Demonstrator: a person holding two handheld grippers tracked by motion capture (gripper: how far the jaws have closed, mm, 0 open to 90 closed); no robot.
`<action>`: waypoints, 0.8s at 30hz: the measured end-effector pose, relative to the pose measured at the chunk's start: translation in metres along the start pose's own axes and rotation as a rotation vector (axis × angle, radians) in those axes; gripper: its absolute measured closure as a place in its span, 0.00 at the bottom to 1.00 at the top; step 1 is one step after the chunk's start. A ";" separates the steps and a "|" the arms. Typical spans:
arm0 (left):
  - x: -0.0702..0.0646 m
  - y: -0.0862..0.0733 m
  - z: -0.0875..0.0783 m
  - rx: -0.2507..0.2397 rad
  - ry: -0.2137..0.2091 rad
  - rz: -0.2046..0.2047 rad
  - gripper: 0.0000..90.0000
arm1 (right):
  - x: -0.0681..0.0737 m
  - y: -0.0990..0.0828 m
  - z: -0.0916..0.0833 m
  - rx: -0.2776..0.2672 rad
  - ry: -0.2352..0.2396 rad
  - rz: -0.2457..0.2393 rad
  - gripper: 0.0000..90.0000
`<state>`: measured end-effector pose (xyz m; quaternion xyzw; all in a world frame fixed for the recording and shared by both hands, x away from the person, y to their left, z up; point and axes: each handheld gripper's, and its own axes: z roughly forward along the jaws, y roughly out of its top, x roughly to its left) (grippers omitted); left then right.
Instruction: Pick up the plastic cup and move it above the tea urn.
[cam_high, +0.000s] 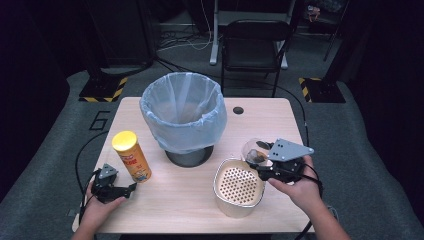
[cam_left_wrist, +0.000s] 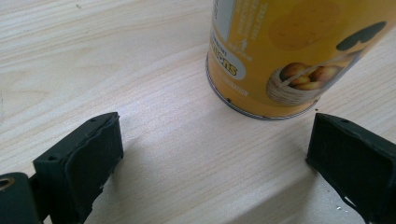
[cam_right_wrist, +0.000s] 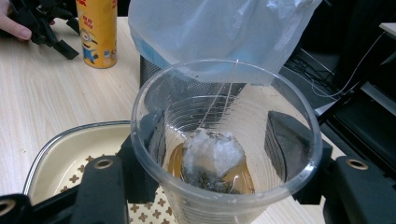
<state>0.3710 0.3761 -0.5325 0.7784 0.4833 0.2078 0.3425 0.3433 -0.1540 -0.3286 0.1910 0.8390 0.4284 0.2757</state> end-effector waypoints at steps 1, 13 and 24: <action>0.000 0.000 0.000 0.000 0.000 0.000 0.04 | 0.001 0.001 0.003 0.001 0.006 -0.002 0.43; 0.000 0.000 0.000 0.000 0.000 0.000 0.04 | 0.006 0.005 0.019 -0.001 0.026 -0.005 0.43; 0.000 0.000 0.000 0.001 0.000 0.001 0.04 | 0.014 0.021 0.045 -0.011 0.069 -0.026 0.43</action>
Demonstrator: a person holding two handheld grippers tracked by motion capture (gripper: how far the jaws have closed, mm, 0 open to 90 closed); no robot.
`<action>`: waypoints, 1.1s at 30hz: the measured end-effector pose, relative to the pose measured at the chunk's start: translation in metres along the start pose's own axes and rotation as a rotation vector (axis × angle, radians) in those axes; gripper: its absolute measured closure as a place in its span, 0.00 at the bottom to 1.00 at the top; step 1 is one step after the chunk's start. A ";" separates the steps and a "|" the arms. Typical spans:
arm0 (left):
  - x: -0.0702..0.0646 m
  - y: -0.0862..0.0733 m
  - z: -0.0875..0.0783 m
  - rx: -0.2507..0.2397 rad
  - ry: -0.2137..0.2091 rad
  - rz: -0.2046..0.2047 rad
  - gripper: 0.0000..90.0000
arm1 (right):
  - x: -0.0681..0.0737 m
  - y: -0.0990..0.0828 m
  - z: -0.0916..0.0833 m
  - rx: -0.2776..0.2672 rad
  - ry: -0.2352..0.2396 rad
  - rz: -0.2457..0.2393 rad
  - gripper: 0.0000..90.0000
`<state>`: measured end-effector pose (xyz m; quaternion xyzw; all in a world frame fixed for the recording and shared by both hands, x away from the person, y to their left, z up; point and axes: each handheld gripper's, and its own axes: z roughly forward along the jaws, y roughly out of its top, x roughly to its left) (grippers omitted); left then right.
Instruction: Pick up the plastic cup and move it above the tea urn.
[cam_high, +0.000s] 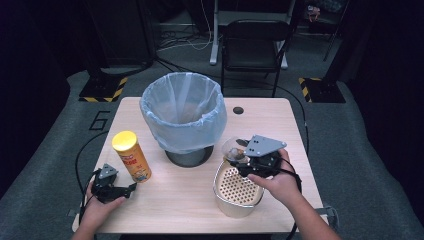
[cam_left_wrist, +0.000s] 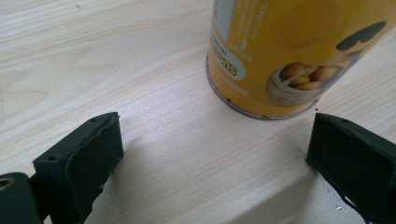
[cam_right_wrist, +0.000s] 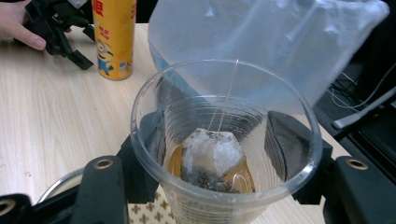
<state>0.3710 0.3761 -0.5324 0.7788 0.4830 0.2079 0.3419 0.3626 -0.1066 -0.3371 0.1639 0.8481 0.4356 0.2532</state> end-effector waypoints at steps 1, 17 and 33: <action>0.000 0.000 0.000 0.000 0.000 0.000 0.04 | 0.000 0.000 0.000 0.000 0.000 0.000 0.43; 0.000 0.000 0.000 0.000 0.000 0.000 0.04 | 0.007 -0.008 0.005 0.028 0.014 -0.017 0.43; 0.000 0.000 0.000 -0.001 0.000 -0.001 0.04 | 0.008 -0.022 -0.004 0.053 -0.024 -0.060 0.43</action>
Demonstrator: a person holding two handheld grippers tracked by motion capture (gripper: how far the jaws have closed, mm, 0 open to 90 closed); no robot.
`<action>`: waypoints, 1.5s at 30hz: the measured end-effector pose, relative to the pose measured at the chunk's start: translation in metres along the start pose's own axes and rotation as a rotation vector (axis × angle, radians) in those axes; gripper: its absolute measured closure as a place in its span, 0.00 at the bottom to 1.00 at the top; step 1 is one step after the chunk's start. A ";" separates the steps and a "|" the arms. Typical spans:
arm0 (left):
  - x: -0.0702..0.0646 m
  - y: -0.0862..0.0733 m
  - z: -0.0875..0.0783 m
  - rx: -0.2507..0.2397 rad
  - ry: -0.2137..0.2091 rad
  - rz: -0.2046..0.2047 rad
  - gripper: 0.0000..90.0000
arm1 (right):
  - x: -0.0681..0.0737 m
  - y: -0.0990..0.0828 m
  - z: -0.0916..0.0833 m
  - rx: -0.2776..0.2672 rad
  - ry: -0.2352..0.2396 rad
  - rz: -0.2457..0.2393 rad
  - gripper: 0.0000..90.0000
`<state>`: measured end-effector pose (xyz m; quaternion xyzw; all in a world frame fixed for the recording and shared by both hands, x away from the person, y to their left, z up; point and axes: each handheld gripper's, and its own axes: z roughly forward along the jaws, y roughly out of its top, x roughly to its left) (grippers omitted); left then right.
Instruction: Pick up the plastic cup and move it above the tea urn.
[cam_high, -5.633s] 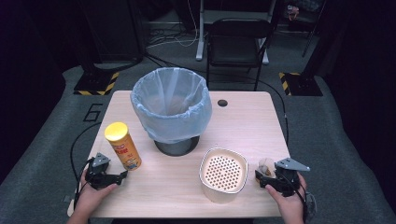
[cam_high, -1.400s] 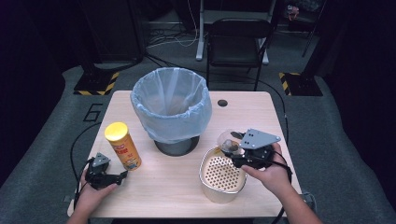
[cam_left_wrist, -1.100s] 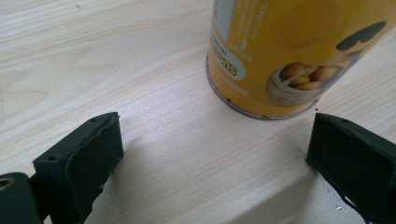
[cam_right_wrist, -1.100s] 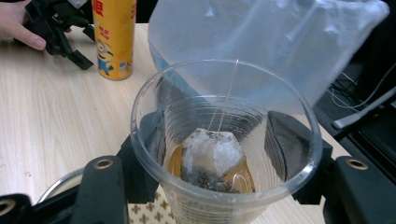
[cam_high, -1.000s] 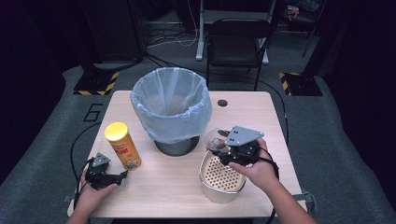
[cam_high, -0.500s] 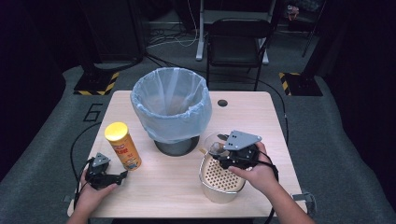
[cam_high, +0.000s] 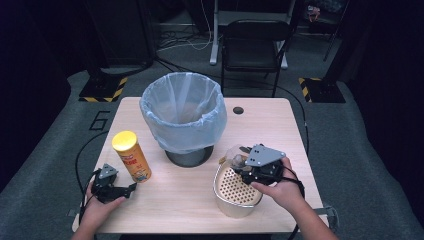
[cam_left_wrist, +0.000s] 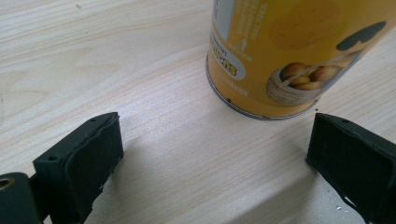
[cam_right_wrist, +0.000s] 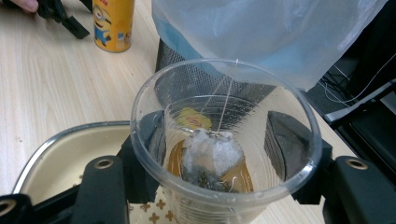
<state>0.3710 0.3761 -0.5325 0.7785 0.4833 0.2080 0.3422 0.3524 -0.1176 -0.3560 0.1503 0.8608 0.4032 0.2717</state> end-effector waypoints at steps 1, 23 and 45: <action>0.000 0.000 0.000 0.000 0.000 0.000 0.04 | 0.000 -0.001 0.000 0.002 -0.002 -0.004 0.43; 0.000 0.000 0.000 -0.001 0.000 -0.001 0.04 | 0.009 0.000 -0.004 0.028 -0.112 -0.183 0.44; 0.000 0.000 0.000 0.000 0.000 0.000 0.04 | 0.070 -0.031 0.017 0.424 -0.429 -1.134 0.47</action>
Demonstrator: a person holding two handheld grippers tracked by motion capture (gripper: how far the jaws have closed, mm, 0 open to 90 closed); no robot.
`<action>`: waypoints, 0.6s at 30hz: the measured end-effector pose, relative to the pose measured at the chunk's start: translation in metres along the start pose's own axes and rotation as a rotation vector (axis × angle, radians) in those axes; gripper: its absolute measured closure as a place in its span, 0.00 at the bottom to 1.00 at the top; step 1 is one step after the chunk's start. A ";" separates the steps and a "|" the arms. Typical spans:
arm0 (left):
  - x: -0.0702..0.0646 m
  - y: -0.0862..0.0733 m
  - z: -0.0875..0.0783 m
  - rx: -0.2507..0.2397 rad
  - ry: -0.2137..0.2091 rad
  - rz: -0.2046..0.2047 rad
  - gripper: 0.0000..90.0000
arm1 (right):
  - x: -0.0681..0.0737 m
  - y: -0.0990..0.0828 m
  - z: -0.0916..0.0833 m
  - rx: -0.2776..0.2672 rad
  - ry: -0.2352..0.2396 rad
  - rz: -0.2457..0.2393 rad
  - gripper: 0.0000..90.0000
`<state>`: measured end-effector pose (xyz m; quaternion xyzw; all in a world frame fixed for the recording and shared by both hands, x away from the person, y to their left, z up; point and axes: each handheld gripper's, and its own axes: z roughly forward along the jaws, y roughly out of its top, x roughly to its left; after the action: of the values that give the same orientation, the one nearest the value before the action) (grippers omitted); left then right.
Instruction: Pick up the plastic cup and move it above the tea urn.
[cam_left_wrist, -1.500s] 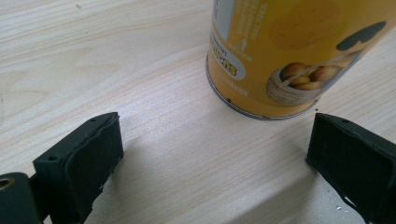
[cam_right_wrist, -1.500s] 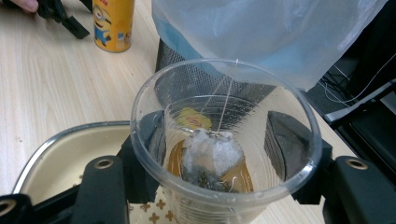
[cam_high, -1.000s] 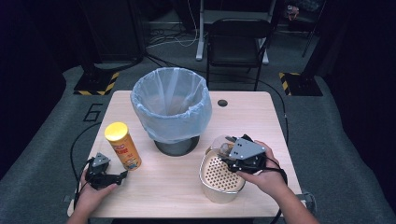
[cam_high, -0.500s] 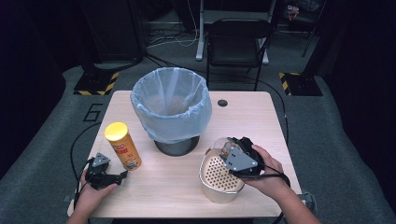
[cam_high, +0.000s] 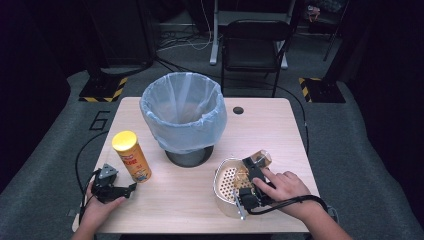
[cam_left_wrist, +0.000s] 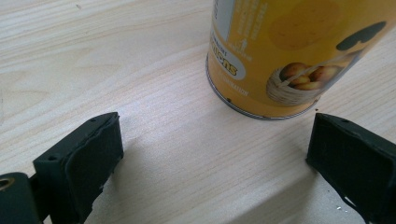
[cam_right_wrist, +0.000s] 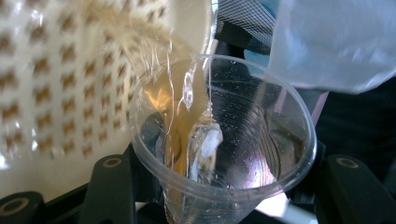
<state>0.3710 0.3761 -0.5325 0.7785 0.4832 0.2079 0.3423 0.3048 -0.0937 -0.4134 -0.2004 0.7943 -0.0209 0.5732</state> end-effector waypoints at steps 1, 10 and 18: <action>0.000 0.000 0.000 0.000 0.000 0.000 0.04 | 0.001 0.004 -0.001 0.017 -0.001 -0.114 0.47; 0.000 0.000 0.000 0.000 0.000 0.000 0.04 | 0.034 0.013 -0.003 0.045 -0.126 -0.309 0.47; 0.000 0.000 0.000 0.000 0.000 0.000 0.04 | 0.028 0.018 -0.003 0.044 -0.152 -0.331 0.47</action>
<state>0.3710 0.3761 -0.5325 0.7786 0.4832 0.2079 0.3422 0.2896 -0.0875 -0.4421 -0.3168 0.7042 -0.1173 0.6244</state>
